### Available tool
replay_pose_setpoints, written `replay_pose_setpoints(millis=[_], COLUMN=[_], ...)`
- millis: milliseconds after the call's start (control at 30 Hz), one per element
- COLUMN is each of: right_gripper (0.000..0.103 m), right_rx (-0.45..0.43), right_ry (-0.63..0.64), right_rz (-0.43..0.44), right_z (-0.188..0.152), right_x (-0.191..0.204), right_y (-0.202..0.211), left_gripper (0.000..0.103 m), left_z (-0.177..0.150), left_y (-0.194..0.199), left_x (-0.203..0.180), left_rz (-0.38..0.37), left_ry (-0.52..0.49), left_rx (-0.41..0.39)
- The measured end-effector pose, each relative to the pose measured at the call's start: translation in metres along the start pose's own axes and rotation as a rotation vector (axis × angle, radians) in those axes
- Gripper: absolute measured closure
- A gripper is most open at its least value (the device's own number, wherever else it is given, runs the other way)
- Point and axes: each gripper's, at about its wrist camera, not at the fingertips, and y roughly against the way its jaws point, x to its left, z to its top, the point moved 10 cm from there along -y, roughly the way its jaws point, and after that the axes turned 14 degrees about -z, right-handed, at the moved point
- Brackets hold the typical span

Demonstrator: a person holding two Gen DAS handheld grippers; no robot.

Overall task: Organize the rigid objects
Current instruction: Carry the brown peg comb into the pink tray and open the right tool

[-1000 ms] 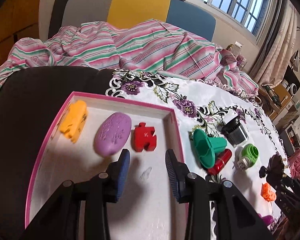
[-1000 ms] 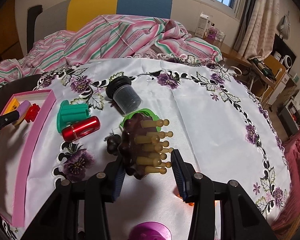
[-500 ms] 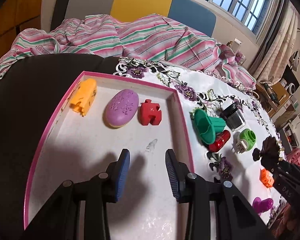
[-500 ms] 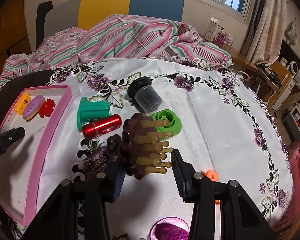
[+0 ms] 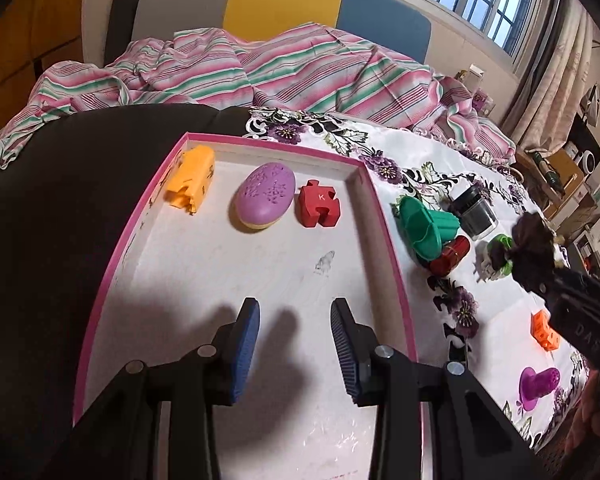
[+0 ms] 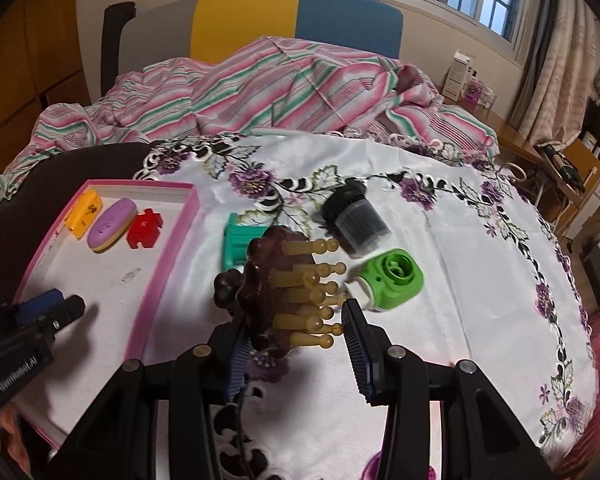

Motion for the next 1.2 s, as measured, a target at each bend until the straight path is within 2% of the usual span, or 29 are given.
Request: replay_pose_setpoints(millis=[233, 367, 667, 867, 1200], right_gripper=[0.059, 0.059, 0.059, 0.059, 0.059], right_rx=[-0.018, -0.035, -0.034, -0.012, 0.054], right_ry=[0.003, 0.02, 0.067, 0.113, 0.137], right_rz=[0.074, 0.114, 0.233, 0.246, 0.212], right_z=[0.014, 0.022, 0.035, 0.038, 0.028], right_x=[0.031, 0.052, 0.11, 0.14, 0.152], right_y=[0.008, 0.013, 0.015, 0.003, -0.028], left_gripper=[0.066, 0.066, 0.066, 0.066, 0.066], left_z=[-0.009, -0.014, -0.019, -0.018, -0.021], left_y=[0.007, 0.01, 0.02, 0.024, 0.02], left_x=[0.006, 0.013, 0.026, 0.033, 0.037], left_rz=[0.023, 0.062, 0.099, 0.118, 0.094], left_ry=[0.008, 0.005, 0.013, 0.005, 0.02], left_rx=[0.004, 0.008, 0.009, 0.006, 0.032])
